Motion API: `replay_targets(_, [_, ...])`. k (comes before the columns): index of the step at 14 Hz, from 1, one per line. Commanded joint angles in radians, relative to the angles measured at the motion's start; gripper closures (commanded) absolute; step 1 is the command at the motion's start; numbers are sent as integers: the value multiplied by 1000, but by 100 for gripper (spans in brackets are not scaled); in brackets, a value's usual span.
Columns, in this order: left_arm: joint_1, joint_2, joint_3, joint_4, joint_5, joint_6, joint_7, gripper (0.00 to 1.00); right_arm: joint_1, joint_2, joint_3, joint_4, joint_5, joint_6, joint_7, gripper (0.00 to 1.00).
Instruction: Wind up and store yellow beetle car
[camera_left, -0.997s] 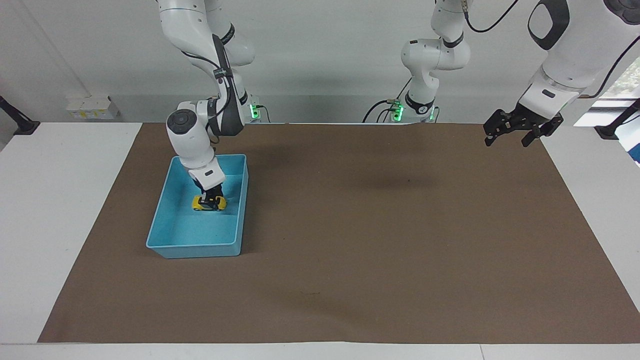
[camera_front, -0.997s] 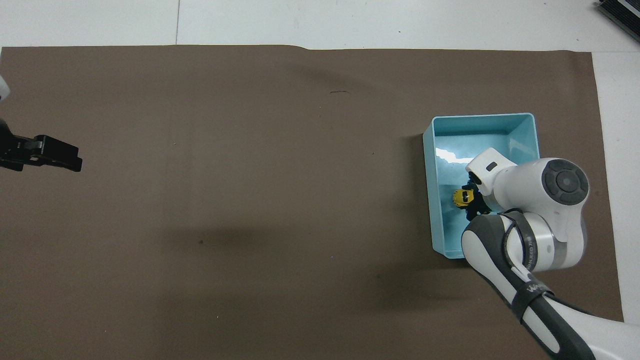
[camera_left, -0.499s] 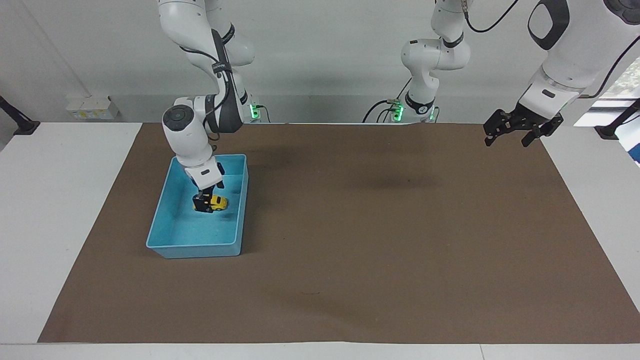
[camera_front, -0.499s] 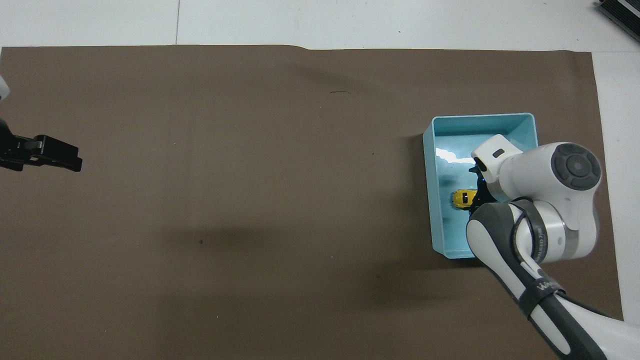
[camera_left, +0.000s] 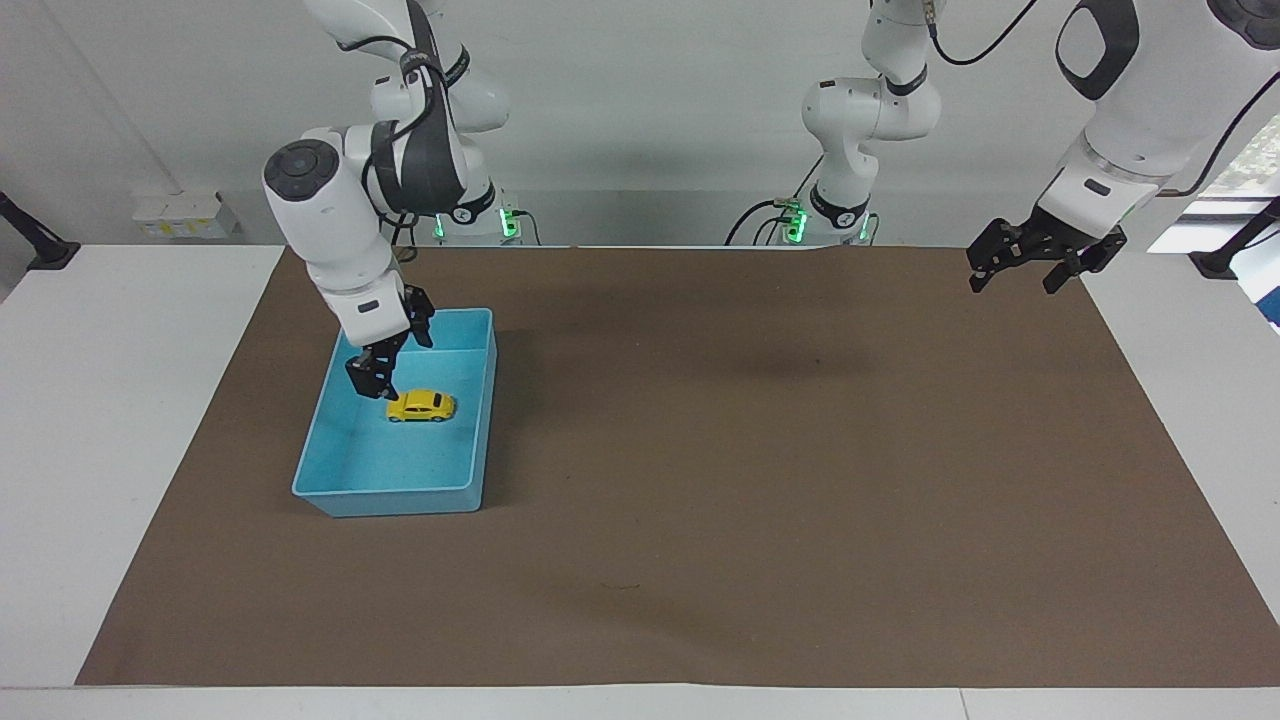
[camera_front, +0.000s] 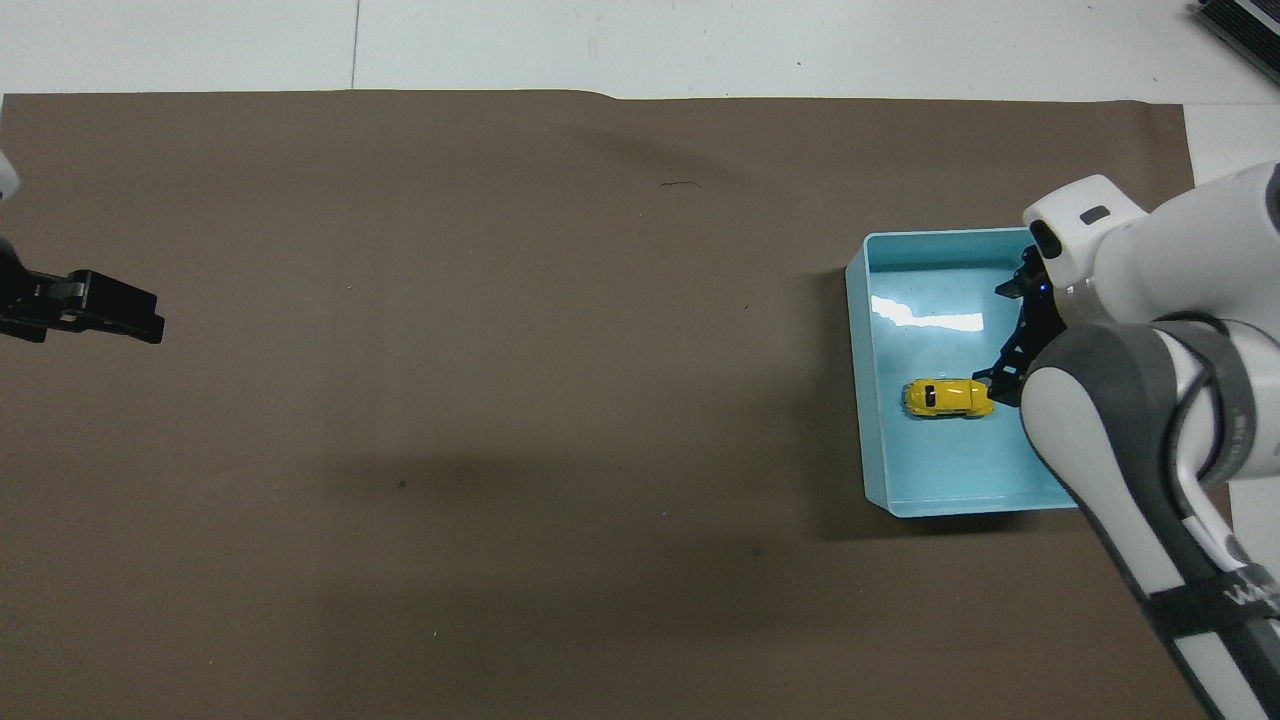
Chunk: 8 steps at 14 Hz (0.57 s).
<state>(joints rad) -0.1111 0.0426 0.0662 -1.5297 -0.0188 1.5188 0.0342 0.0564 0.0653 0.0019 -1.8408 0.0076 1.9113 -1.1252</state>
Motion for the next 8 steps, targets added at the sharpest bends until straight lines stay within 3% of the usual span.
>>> replay_targets(1, [18, -4, -11, 8, -6, -19, -7, 0, -12, -42, 10, 60, 17, -99, 141, 0])
replay_targets(5, [18, -4, -11, 8, -7, -17, -7, 0, -6, -77, 18, 121, 22, -175, 252, 0])
replay_targets(8, [18, -4, -11, 8, -7, -17, -7, 0, -4, -81, 20, 156, 118, -161, 372, 0])
